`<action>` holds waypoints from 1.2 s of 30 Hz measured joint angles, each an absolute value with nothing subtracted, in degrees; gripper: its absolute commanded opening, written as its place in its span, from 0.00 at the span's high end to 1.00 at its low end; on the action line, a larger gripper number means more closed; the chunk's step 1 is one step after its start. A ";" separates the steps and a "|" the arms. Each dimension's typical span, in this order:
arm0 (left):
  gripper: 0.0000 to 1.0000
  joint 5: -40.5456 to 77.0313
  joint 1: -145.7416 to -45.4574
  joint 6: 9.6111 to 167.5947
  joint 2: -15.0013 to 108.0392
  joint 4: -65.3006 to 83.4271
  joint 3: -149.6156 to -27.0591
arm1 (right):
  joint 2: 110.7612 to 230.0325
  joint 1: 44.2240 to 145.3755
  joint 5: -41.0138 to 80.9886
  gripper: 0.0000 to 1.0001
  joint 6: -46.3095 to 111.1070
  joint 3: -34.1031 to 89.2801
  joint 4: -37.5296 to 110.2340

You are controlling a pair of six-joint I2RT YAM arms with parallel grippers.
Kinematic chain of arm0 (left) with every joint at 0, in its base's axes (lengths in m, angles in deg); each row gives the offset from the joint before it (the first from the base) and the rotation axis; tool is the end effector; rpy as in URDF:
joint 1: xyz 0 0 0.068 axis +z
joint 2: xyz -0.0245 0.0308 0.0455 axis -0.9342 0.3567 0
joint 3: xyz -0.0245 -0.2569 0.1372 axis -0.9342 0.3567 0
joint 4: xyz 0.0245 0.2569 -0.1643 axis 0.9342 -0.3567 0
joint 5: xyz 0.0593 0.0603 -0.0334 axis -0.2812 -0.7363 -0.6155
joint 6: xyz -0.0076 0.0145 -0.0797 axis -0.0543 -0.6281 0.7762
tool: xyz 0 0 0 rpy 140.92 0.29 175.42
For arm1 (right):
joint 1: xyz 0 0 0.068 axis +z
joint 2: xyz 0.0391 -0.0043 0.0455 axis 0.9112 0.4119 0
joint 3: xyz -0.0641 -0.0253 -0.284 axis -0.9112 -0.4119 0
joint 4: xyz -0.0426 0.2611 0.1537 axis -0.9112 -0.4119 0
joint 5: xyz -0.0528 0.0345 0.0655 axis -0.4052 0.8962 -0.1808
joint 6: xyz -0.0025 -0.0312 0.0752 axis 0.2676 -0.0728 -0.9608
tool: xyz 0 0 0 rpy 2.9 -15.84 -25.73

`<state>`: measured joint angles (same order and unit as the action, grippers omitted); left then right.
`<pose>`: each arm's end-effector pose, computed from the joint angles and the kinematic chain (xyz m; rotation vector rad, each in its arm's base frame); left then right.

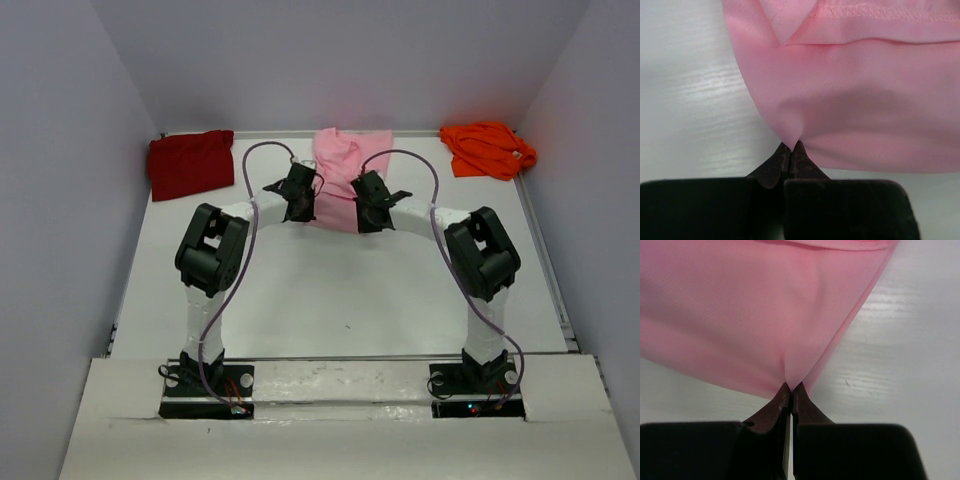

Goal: Fold and stack the t-shirts
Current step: Fold the tshirt

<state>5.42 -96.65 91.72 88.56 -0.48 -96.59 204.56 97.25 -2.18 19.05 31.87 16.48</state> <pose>0.4665 -0.2370 0.1366 0.2249 2.3491 -0.2693 0.4303 0.2435 0.1326 -0.1507 2.4953 0.0489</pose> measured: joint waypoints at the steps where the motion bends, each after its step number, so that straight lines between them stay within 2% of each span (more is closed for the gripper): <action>1: 1.00 5.45 -96.91 92.07 88.12 -0.40 -95.85 | 203.05 97.27 -1.81 1.00 18.74 29.99 16.54; 9: 1.00 7.13 -99.82 94.56 77.70 -3.67 -85.77 | 193.65 97.35 2.06 1.00 16.84 21.45 15.76; 25: 1.00 9.49 -104.56 98.69 60.80 -12.39 -79.48 | 173.63 106.82 2.61 1.00 12.93 7.31 9.97; 36: 1.00 8.72 -106.11 101.08 45.85 -14.91 -75.96 | 159.79 108.48 -1.37 1.00 10.13 7.07 3.69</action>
